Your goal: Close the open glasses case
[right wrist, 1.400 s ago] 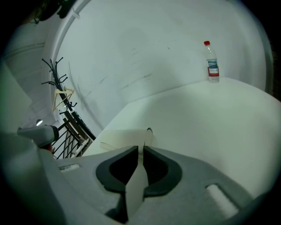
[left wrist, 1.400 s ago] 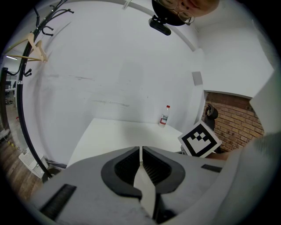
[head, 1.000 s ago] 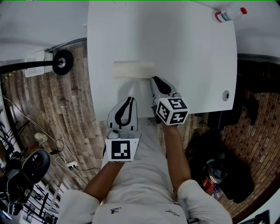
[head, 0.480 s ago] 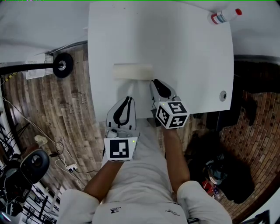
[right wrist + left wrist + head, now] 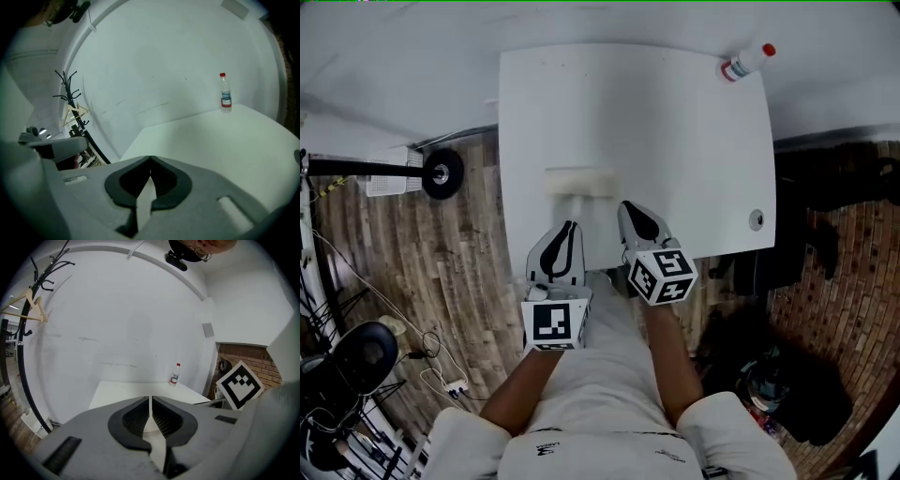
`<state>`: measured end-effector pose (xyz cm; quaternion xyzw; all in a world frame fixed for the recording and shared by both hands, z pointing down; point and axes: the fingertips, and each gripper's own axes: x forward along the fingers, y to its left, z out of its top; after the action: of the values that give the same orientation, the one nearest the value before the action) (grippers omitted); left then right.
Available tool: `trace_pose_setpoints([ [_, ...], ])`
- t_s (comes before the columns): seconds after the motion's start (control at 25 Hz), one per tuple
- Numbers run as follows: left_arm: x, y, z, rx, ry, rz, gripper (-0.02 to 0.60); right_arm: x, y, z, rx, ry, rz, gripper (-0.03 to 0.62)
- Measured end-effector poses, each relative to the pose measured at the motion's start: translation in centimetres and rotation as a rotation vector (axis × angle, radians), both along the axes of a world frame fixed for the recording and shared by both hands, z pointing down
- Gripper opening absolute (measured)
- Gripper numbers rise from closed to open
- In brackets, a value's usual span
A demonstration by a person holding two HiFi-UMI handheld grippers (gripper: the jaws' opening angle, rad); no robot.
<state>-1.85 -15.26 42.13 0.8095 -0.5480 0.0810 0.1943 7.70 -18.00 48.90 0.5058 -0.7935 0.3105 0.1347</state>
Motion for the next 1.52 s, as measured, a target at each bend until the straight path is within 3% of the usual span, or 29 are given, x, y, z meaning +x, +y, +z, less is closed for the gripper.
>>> trace_pose_setpoints([
  [0.76, -0.5, 0.4, -11.1, 0.118, -0.025, 0.033, 0.017, -0.3, 2.5, -15.6, 0.269, -0.031, 0.015, -0.008],
  [1.12, 0.3, 2.2, -14.9, 0.17, -0.042, 0.088, 0.017, -0.6, 4.0, -20.7, 0.364, -0.028, 0.0, -0.008],
  [1.52, 0.0, 2.2, -16.9, 0.229, -0.046, 0.09, 0.017, -0.8, 4.2, -23.0, 0.429, -0.008, -0.012, -0.008],
])
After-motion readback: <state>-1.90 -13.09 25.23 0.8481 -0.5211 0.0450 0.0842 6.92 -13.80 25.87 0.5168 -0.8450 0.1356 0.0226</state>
